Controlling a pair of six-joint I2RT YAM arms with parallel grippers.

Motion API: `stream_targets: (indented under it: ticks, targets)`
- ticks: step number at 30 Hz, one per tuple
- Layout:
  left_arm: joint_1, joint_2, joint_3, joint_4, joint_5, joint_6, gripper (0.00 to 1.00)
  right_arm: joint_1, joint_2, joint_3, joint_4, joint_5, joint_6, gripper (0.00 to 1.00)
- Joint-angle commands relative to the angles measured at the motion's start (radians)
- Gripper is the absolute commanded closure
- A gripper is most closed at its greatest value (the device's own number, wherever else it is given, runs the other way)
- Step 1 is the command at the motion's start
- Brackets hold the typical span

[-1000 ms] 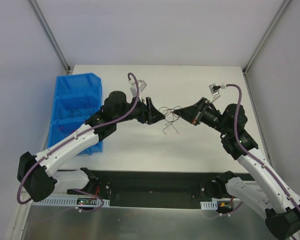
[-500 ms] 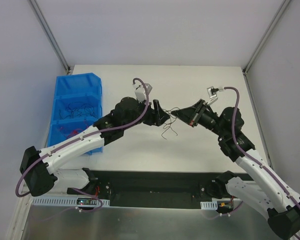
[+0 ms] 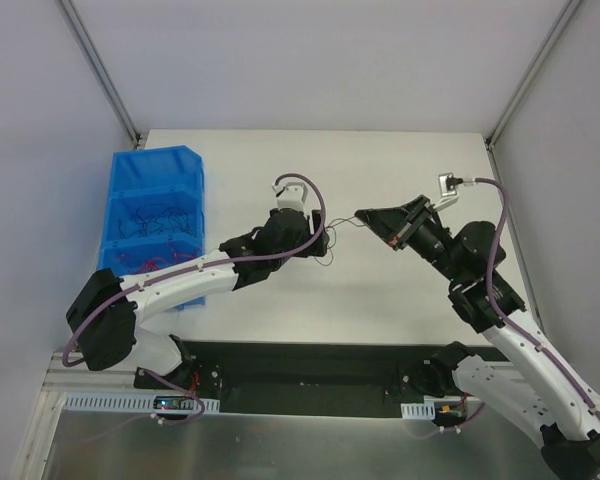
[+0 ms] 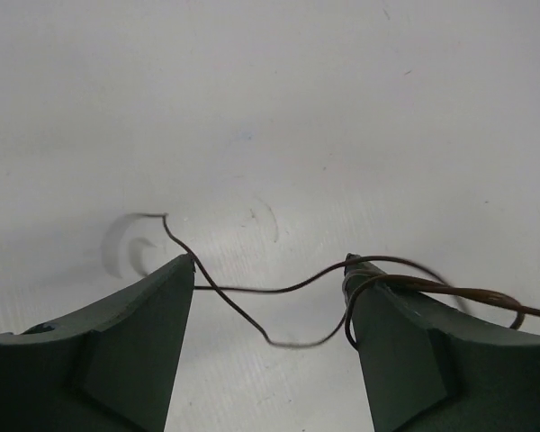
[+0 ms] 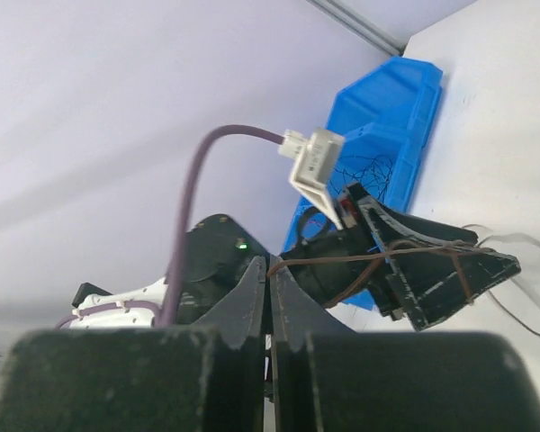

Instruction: Untangle the cables

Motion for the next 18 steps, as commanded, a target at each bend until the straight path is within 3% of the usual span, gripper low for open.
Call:
stream_targets:
  ticks: [1,9,18]
  targets:
    - [0.068,0.05,-0.053,-0.091,-0.044,-0.039,0.33,0.004,-0.067,0.151,0.024,0.073,-0.074,1.0]
    - [0.151,-0.029,-0.212,-0.086,0.022,-0.04,0.27,0.004,-0.127,0.351,-0.2,0.201,-0.333,1.0]
    - [0.278,-0.069,-0.295,-0.085,0.131,-0.028,0.29,0.004,-0.113,0.542,-0.282,0.133,-0.496,1.0]
